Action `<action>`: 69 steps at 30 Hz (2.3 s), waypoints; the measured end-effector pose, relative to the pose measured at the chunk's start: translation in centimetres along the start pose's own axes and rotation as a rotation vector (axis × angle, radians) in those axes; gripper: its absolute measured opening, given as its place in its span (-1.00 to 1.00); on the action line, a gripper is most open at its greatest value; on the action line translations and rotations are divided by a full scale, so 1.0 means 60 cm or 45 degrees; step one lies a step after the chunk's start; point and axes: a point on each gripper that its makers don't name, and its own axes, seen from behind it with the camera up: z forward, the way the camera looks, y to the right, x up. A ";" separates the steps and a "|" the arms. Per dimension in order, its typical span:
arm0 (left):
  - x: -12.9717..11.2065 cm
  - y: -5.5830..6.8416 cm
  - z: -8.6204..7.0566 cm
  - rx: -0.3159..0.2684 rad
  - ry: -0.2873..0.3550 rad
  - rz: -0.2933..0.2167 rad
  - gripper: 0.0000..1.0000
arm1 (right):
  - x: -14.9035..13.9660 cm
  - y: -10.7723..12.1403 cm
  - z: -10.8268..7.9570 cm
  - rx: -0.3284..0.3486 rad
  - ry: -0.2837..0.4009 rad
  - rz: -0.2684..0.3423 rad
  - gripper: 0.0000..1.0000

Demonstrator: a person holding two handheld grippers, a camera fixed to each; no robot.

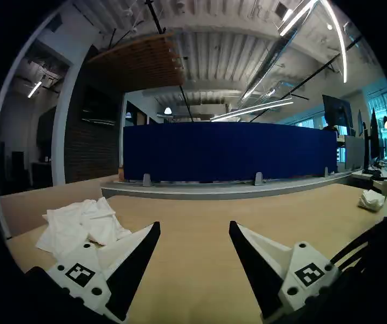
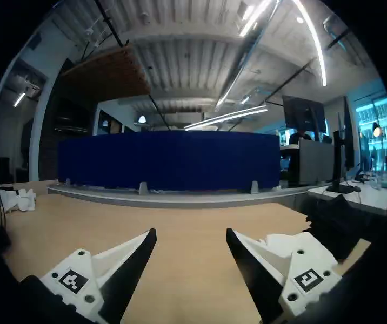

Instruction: Fold towel

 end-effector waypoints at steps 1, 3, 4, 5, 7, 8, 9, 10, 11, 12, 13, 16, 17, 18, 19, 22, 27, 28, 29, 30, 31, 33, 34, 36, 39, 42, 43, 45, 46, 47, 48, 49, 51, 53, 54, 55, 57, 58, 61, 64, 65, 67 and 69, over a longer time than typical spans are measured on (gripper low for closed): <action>0.000 0.000 0.000 0.000 0.000 0.000 0.89 | -0.002 0.001 0.000 -0.001 -0.001 0.001 1.00; 0.000 0.000 0.000 0.000 0.000 0.000 0.88 | -0.006 0.002 0.000 -0.003 -0.003 0.002 1.00; 0.000 0.000 0.000 0.000 0.000 0.000 0.89 | -0.006 0.001 0.001 -0.002 -0.005 0.003 1.00; 0.000 0.000 0.000 0.000 0.000 0.000 0.89 | -0.006 0.001 0.001 -0.001 -0.007 0.003 1.00; 0.000 0.001 0.000 0.000 0.000 0.000 0.89 | -0.005 0.001 0.001 0.000 -0.009 0.005 1.00; 0.000 0.001 0.000 0.000 0.000 0.000 0.89 | -0.005 0.001 0.001 0.000 -0.009 0.005 1.00; 0.000 0.001 0.000 0.000 0.000 0.000 0.89 | -0.005 0.001 0.002 -0.001 -0.009 0.005 1.00; 0.000 0.001 0.000 0.000 0.000 0.000 0.89 | -0.005 0.002 0.002 -0.001 -0.009 0.006 1.00; 0.000 0.000 0.000 0.000 0.000 0.000 0.89 | -0.004 0.002 0.002 -0.001 -0.009 0.006 1.00; 0.000 0.000 0.000 0.000 0.000 0.000 0.89 | -0.004 0.002 0.002 -0.001 -0.009 0.006 1.00; 0.000 0.000 0.000 0.000 0.000 0.000 0.89 | -0.004 0.002 0.002 -0.001 -0.009 0.006 1.00; 0.000 -0.001 0.000 0.000 0.000 0.000 0.88 | -0.004 0.001 0.002 0.000 -0.010 0.004 1.00; -0.001 -0.001 0.001 0.000 0.000 0.000 0.88 | -0.004 0.001 0.002 -0.001 -0.010 0.005 1.00; -0.001 -0.001 0.001 0.000 0.000 0.000 0.89 | -0.004 0.001 0.002 -0.001 -0.009 0.005 1.00; -0.001 -0.001 0.001 0.000 0.000 0.000 0.89 | -0.005 0.002 0.002 -0.001 -0.009 0.005 1.00; -0.001 -0.001 0.001 0.000 0.000 0.000 0.88 | -0.005 0.002 0.002 -0.001 -0.010 0.005 1.00; -0.001 0.000 0.000 0.000 0.000 0.000 0.88 | -0.004 0.001 0.002 -0.001 -0.009 0.006 1.00; -0.001 0.000 -0.001 0.000 0.000 0.000 0.88 | -0.004 0.001 0.002 -0.001 -0.009 0.006 1.00; -0.001 0.000 -0.001 0.000 0.000 0.000 0.88 | -0.004 0.001 0.002 -0.001 -0.009 0.005 1.00; -0.001 0.000 -0.001 0.000 0.000 0.000 0.88 | -0.004 0.001 0.002 -0.001 -0.009 0.005 1.00; -0.001 0.000 -0.001 0.000 0.000 0.000 0.89 | -0.004 0.001 0.002 -0.001 -0.009 0.005 1.00; -0.001 0.000 -0.001 0.000 0.000 0.001 0.89 | -0.004 0.000 0.001 -0.001 -0.010 0.005 1.00; -0.001 0.000 -0.001 0.000 0.000 0.001 0.89 | -0.004 0.000 0.000 -0.001 -0.010 0.005 1.00; -0.001 0.000 0.000 0.000 0.000 0.000 0.88 | -0.005 0.000 -0.001 -0.001 -0.010 0.005 1.00; -0.001 0.000 0.000 0.000 0.000 0.000 0.88 | -0.004 0.001 -0.002 0.000 -0.010 0.005 1.00; 0.000 0.000 -0.001 0.000 0.000 0.000 0.89 | -0.005 0.000 -0.003 0.000 -0.010 0.005 1.00; 0.000 0.000 -0.002 0.000 0.000 0.000 0.88 | -0.004 0.000 -0.003 0.000 -0.010 0.005 1.00; 0.001 0.000 -0.002 0.000 0.000 0.000 0.89 | -0.004 0.000 -0.004 0.000 -0.010 0.005 1.00; 0.001 0.000 -0.002 0.000 0.000 0.000 0.89 | -0.004 0.000 -0.004 0.000 -0.010 0.005 1.00; 0.001 0.000 -0.002 0.000 0.000 0.000 0.89 | -0.004 0.000 -0.004 0.000 -0.010 0.005 1.00; 0.001 0.000 -0.002 0.000 0.000 0.000 0.88 | -0.004 0.000 -0.004 0.000 -0.010 0.005 1.00; 0.002 0.000 -0.002 0.000 0.000 0.000 0.88 | -0.004 -0.001 -0.004 0.000 -0.010 0.005 1.00; 0.002 0.000 -0.002 0.000 0.000 0.000 0.88 | -0.004 -0.001 -0.004 0.000 -0.010 0.005 1.00; 0.002 0.000 -0.002 0.000 0.000 0.000 0.88 | -0.004 -0.001 -0.005 0.000 -0.010 0.005 1.00; 0.002 0.000 -0.002 0.000 0.000 -0.001 0.88 | -0.004 -0.001 -0.005 0.000 -0.010 0.005 1.00; 0.002 0.000 -0.001 0.000 0.000 -0.001 0.89 | -0.004 -0.001 -0.005 0.000 -0.010 0.005 1.00; 0.002 0.000 -0.001 0.000 0.000 -0.001 0.89 | -0.004 -0.001 -0.005 0.000 -0.010 0.006 1.00; 0.002 -0.001 -0.001 0.000 0.000 -0.001 0.89 | -0.004 -0.001 -0.005 0.000 -0.010 0.005 1.00; 0.002 -0.001 -0.001 0.001 0.000 -0.001 0.89 | -0.005 0.000 -0.005 0.000 -0.010 0.005 1.00; 0.002 -0.001 -0.001 0.001 0.000 -0.002 0.88 | -0.005 0.000 -0.004 0.000 -0.010 0.006 1.00; 0.002 -0.001 -0.001 0.001 0.000 -0.002 0.89 | -0.005 0.000 -0.004 0.000 -0.010 0.006 1.00; 0.002 -0.001 -0.001 0.001 0.000 -0.003 0.89 | -0.005 0.000 -0.004 0.000 -0.009 0.006 1.00; 0.002 0.000 -0.001 0.001 -0.001 -0.003 0.89 | -0.005 0.000 -0.005 0.000 -0.010 0.006 1.00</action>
